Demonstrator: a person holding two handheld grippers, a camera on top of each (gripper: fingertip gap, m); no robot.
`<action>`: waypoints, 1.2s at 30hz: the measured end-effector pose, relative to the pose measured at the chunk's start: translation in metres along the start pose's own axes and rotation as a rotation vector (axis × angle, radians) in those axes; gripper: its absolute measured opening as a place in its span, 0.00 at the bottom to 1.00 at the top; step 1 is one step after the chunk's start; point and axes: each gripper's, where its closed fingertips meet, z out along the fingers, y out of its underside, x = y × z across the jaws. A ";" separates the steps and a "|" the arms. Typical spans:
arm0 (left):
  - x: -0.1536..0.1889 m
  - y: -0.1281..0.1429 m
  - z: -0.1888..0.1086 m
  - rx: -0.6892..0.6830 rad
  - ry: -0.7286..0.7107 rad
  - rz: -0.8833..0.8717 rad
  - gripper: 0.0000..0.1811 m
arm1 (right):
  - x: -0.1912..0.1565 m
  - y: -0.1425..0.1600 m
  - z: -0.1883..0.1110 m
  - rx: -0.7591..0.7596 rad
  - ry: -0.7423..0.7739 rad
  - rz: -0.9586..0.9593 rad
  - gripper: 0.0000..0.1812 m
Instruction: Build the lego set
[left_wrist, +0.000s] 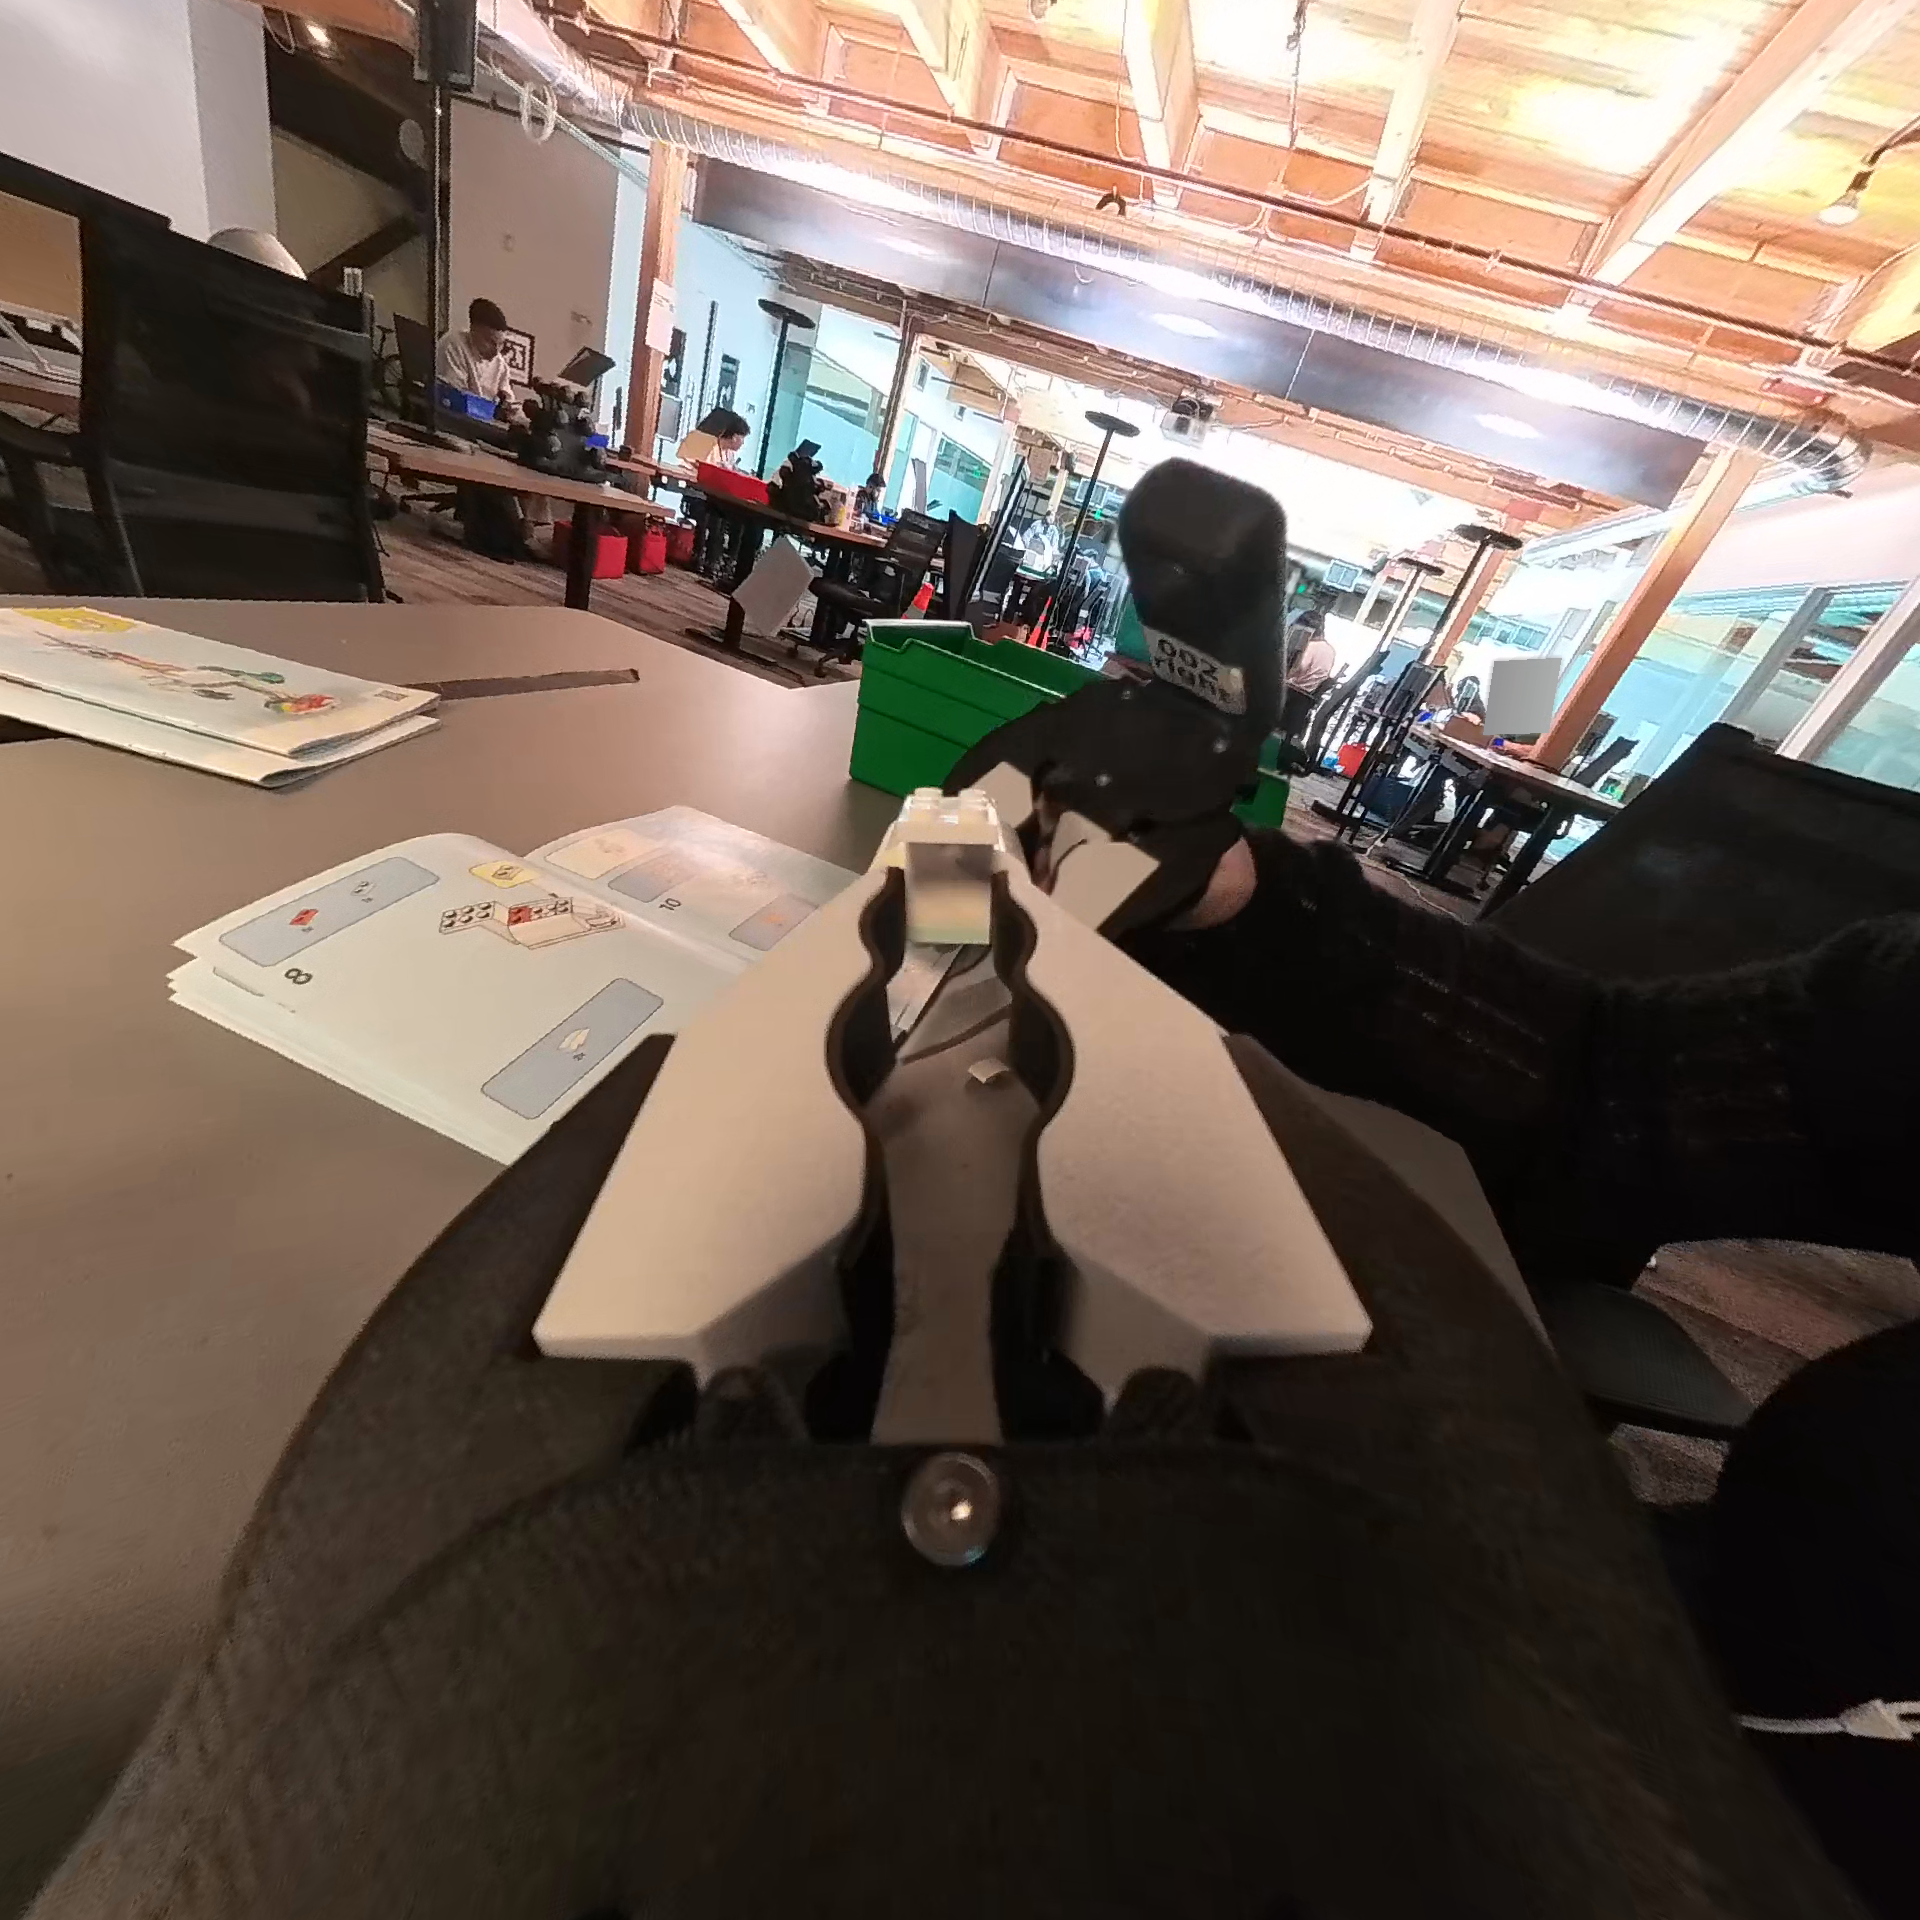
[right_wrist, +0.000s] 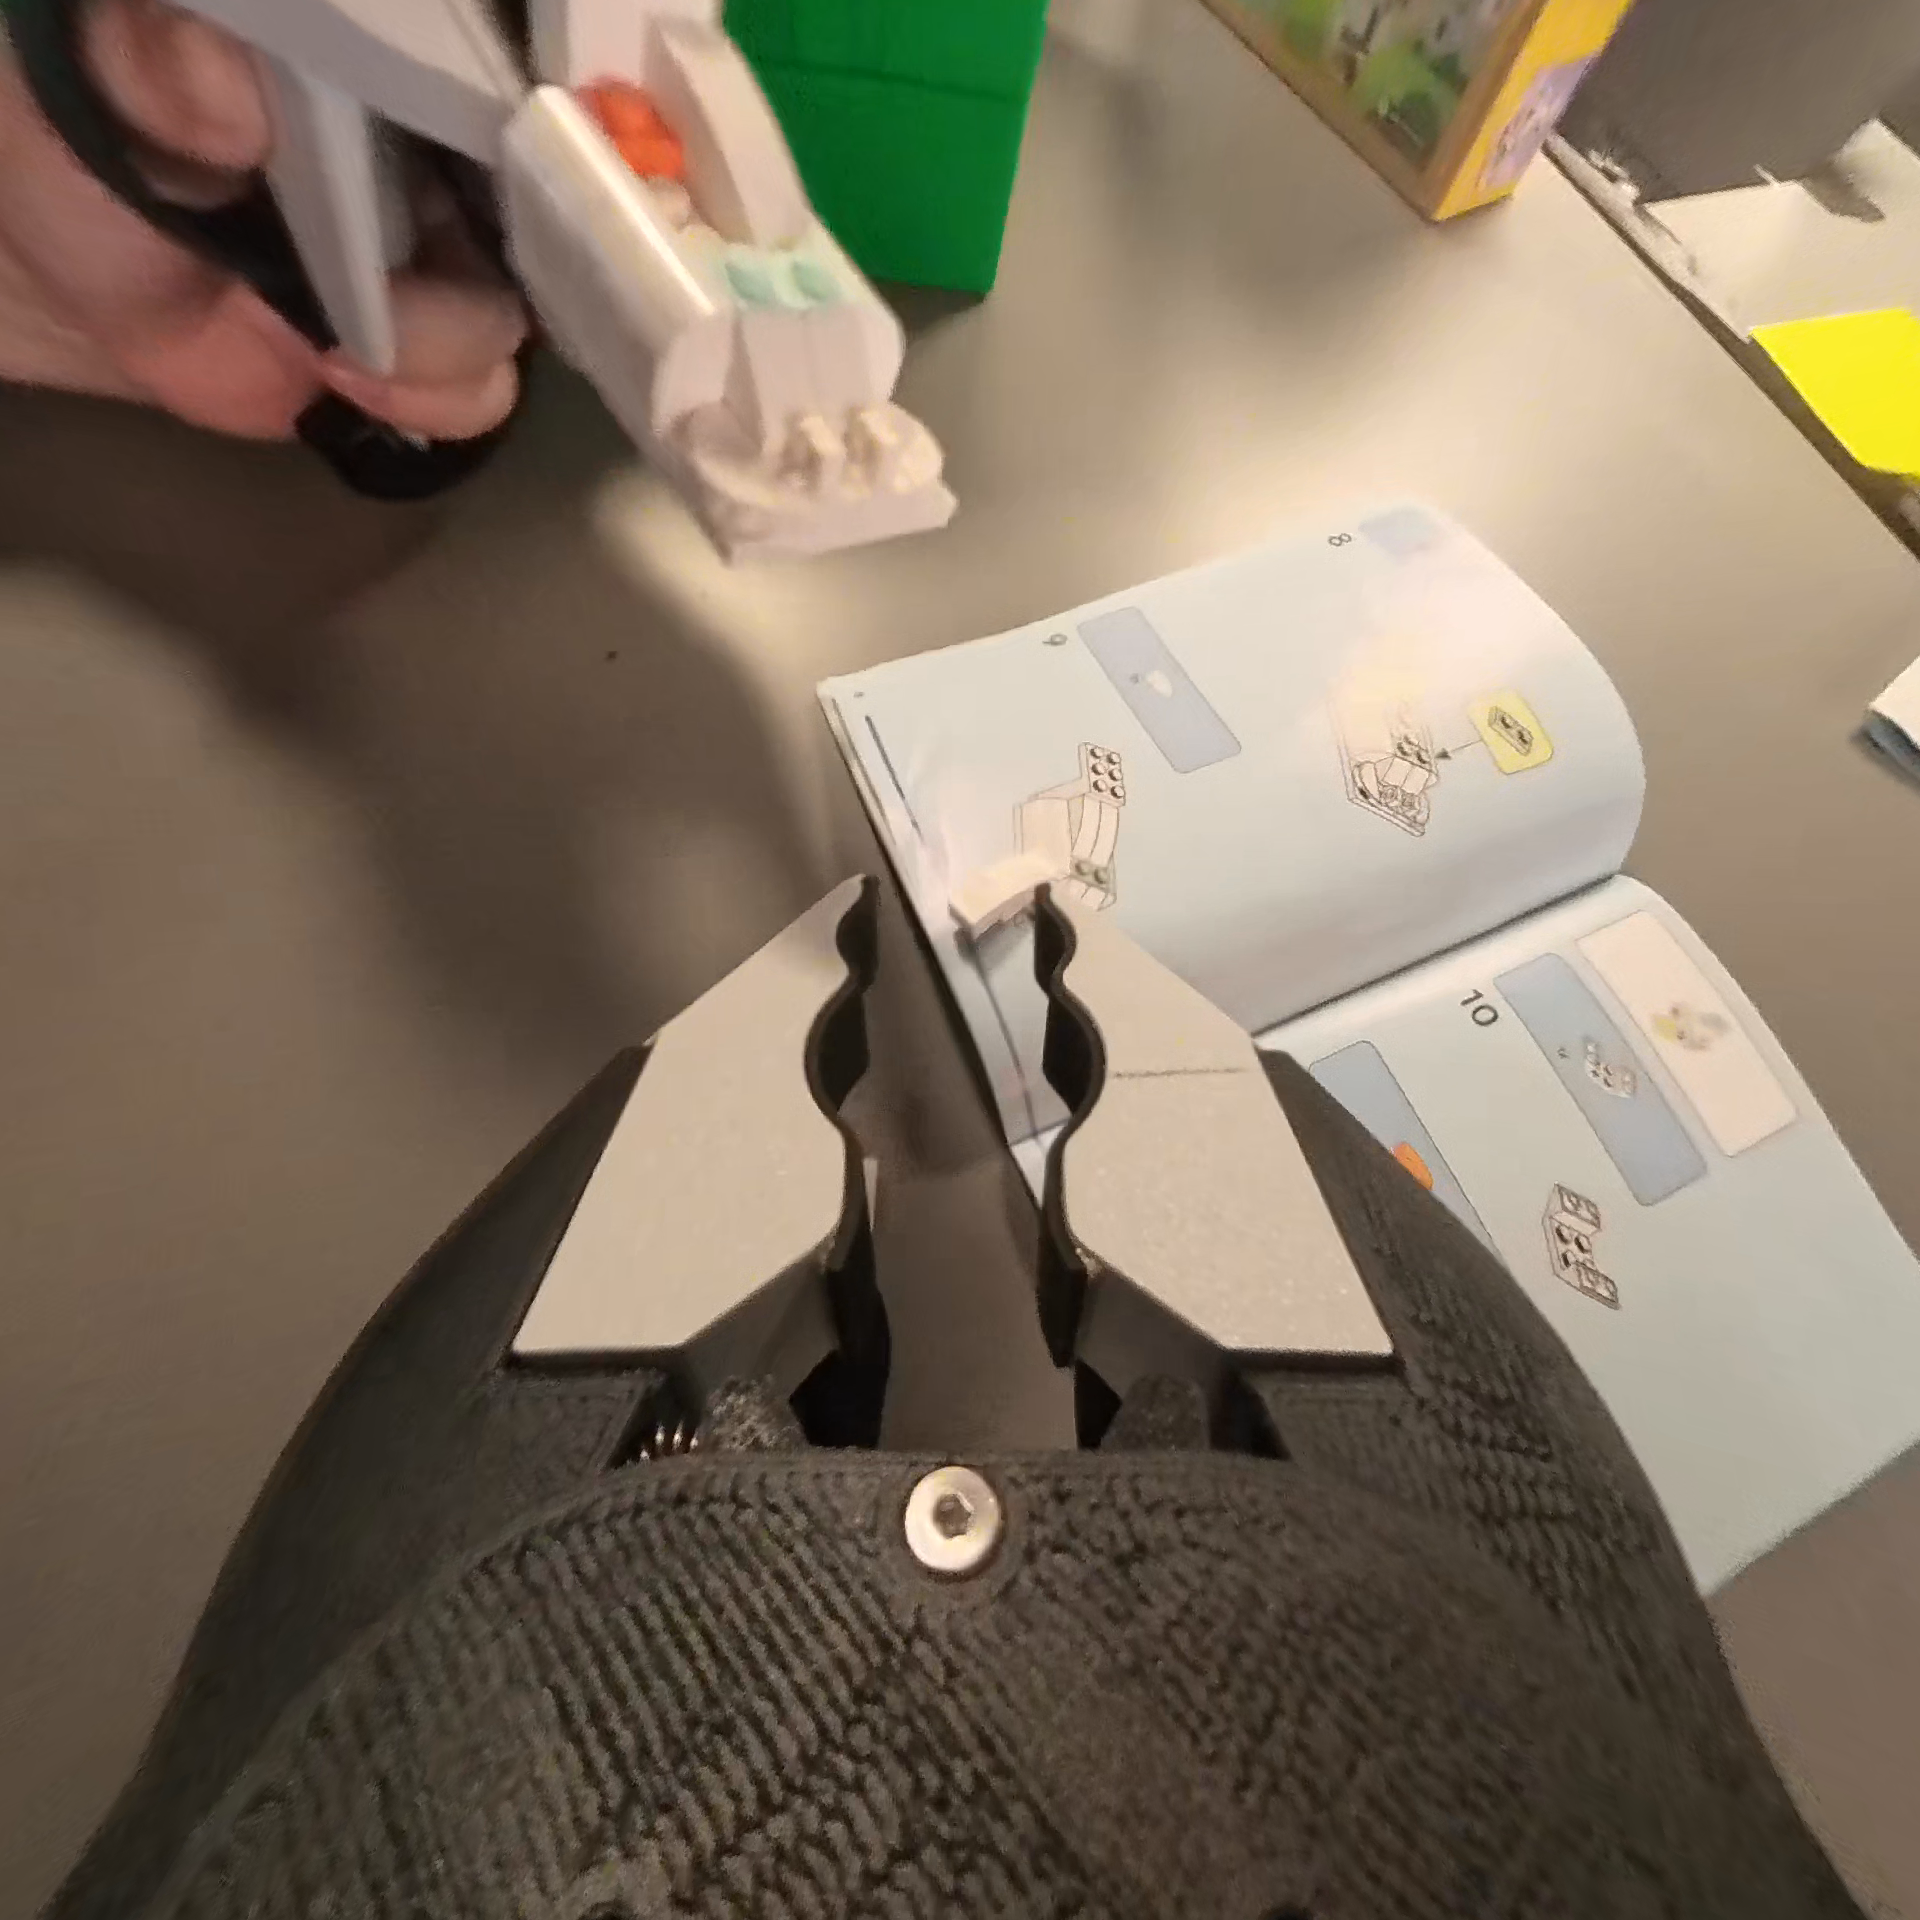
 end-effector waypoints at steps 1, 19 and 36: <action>0.000 0.000 0.000 -0.001 0.000 0.001 0.08 | 0.002 0.000 0.003 -0.009 0.027 0.007 0.16; 0.007 0.000 0.002 -0.009 0.018 0.042 0.08 | -0.045 0.026 -0.011 -0.187 -0.206 -0.243 0.03; 0.011 -0.001 0.002 -0.008 0.035 0.044 0.08 | -0.094 0.024 -0.007 -0.168 -0.476 -0.178 0.14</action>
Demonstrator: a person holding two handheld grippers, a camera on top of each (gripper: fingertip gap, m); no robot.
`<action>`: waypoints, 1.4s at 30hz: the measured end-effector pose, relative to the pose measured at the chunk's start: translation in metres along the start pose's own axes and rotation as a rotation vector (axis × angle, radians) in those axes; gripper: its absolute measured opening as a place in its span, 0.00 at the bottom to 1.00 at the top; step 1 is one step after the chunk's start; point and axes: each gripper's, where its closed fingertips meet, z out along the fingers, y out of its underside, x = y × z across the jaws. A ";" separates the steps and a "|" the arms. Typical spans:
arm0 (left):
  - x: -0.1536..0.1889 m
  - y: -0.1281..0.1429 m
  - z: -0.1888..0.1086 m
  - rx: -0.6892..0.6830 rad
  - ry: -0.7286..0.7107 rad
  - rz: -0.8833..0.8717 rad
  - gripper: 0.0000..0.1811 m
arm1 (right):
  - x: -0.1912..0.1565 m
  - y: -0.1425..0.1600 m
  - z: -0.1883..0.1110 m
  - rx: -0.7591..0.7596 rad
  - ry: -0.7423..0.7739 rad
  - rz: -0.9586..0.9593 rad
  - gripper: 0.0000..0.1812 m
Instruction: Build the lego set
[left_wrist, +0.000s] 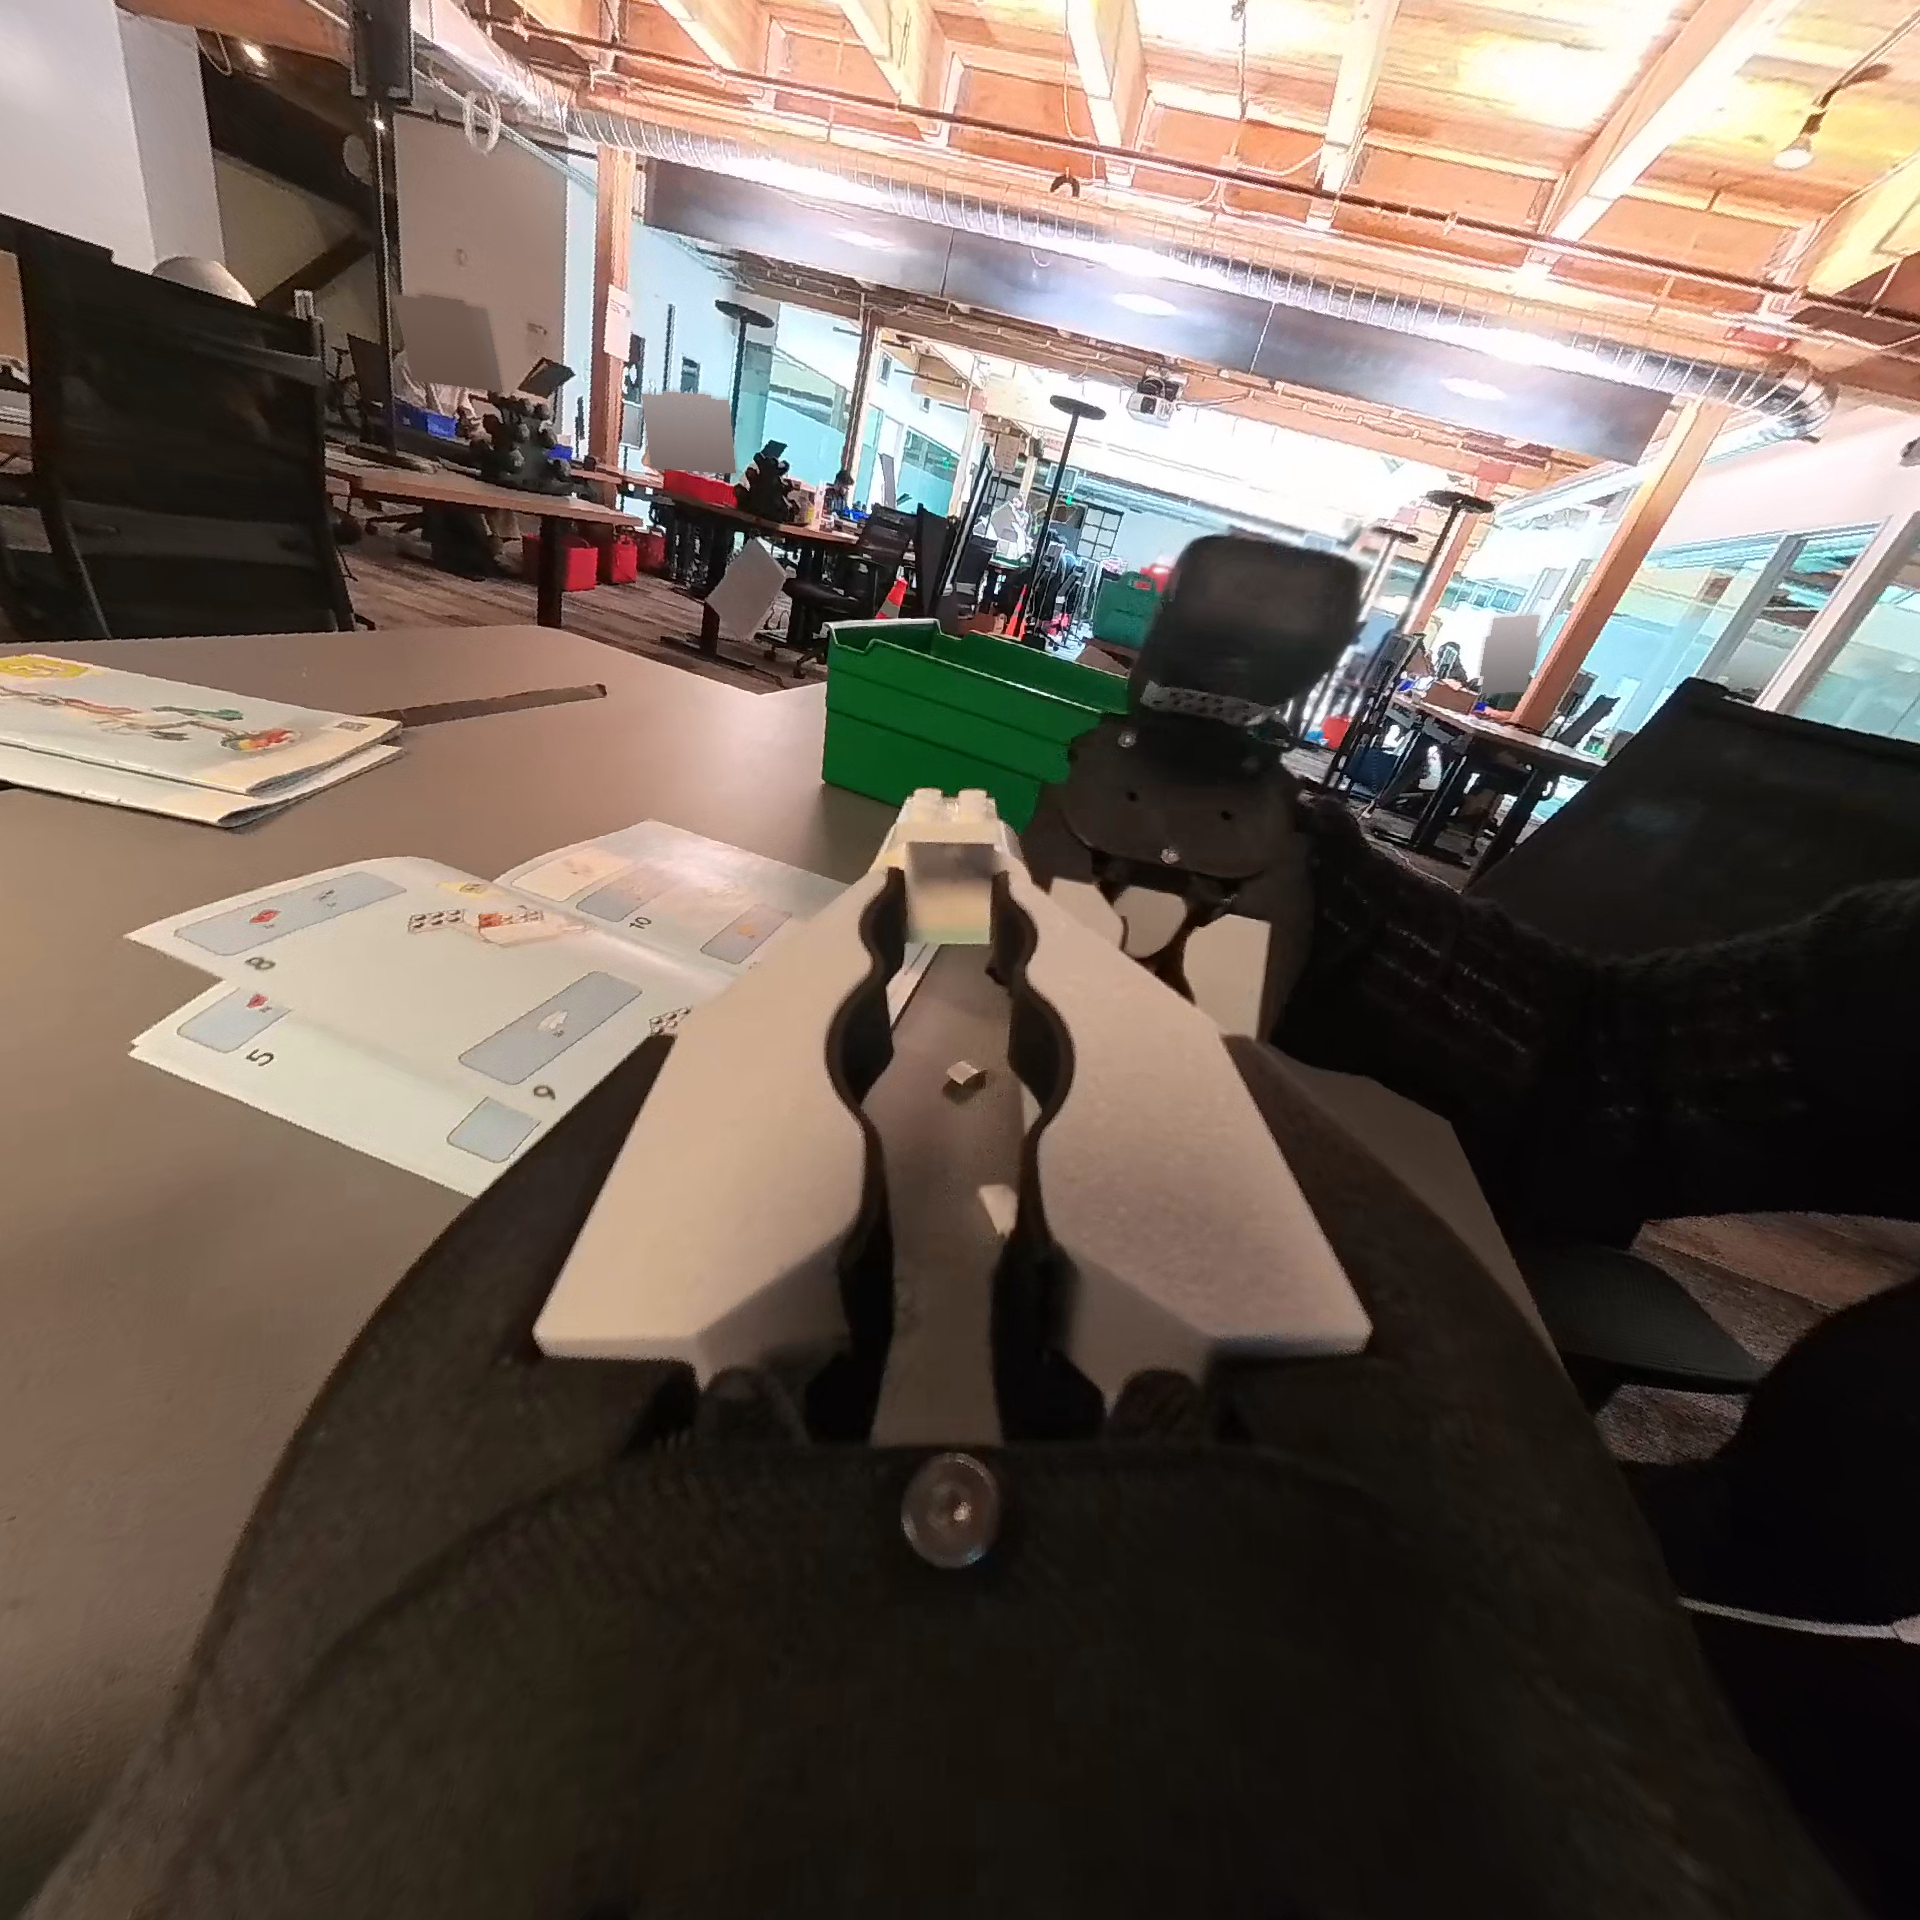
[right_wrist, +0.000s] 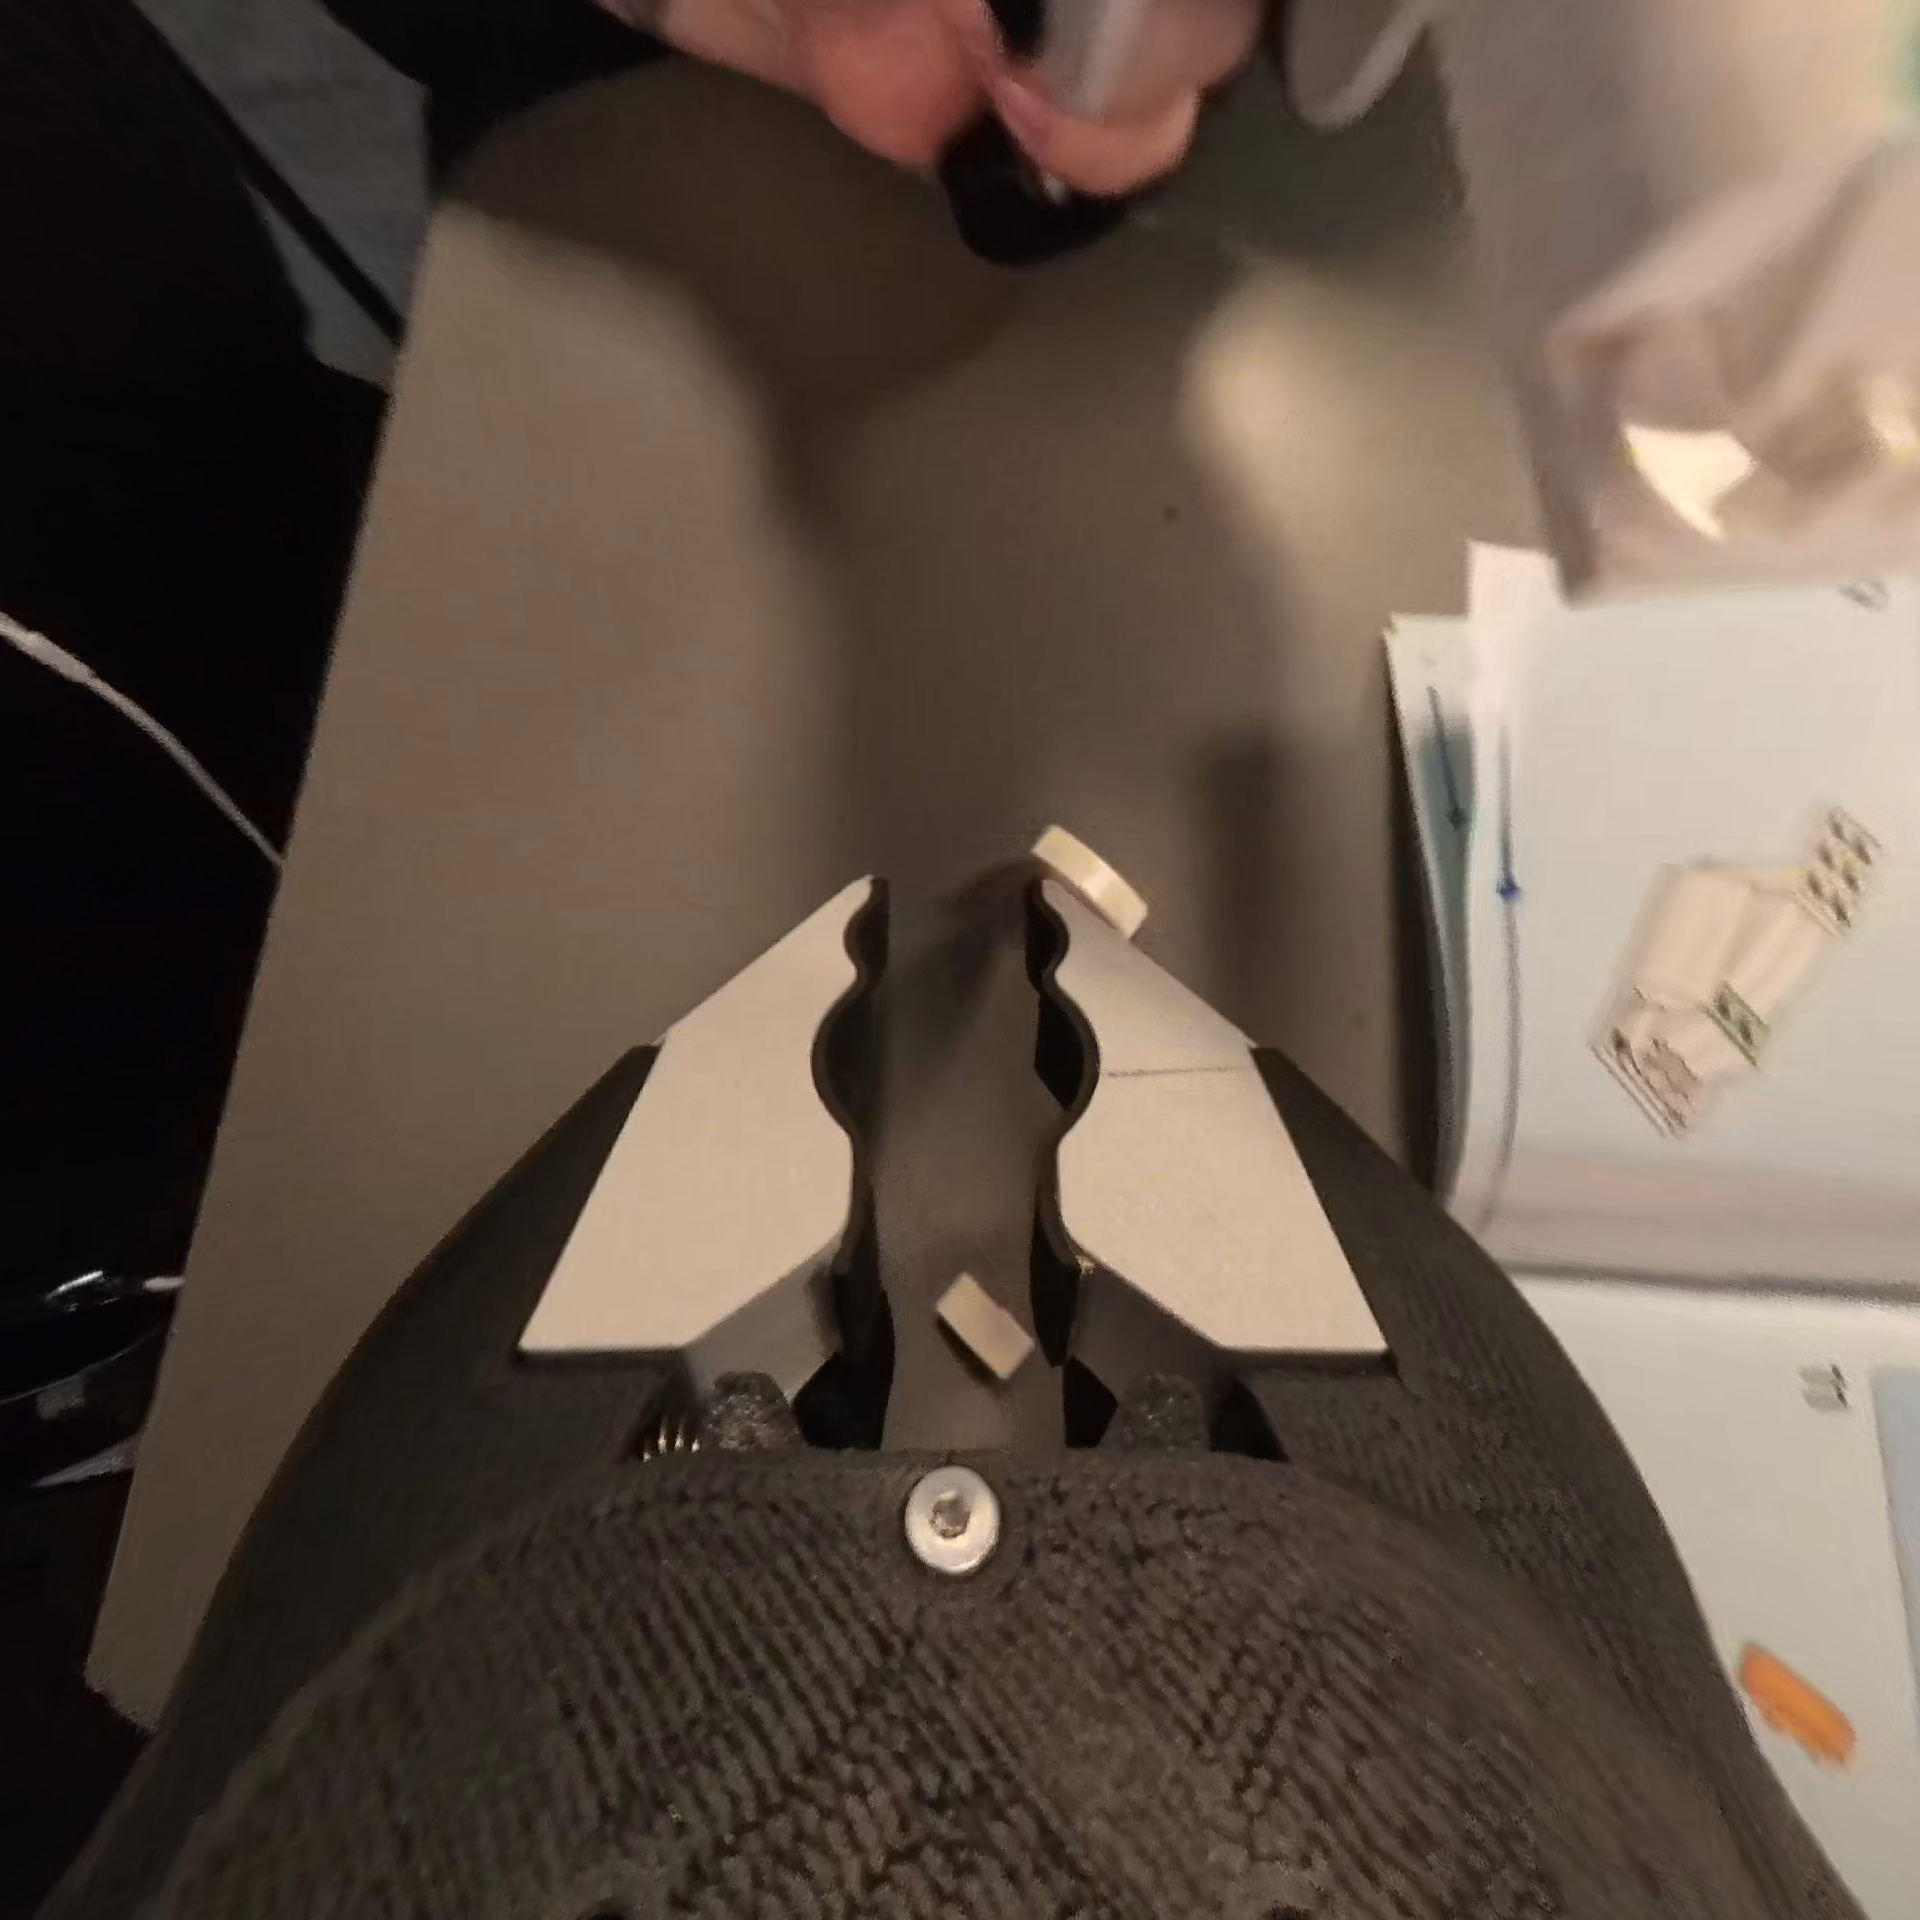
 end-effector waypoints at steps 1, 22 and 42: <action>0.000 0.000 0.000 0.002 0.001 -0.003 0.08 | -0.001 -0.003 0.001 0.001 0.005 -0.022 0.13; 0.016 -0.003 0.002 0.020 0.069 0.075 0.08 | 0.032 -0.068 -0.103 0.294 0.343 -0.153 0.03; 0.031 -0.007 0.001 0.047 0.124 0.123 0.08 | 0.021 -0.102 -0.083 0.056 0.290 -0.206 0.03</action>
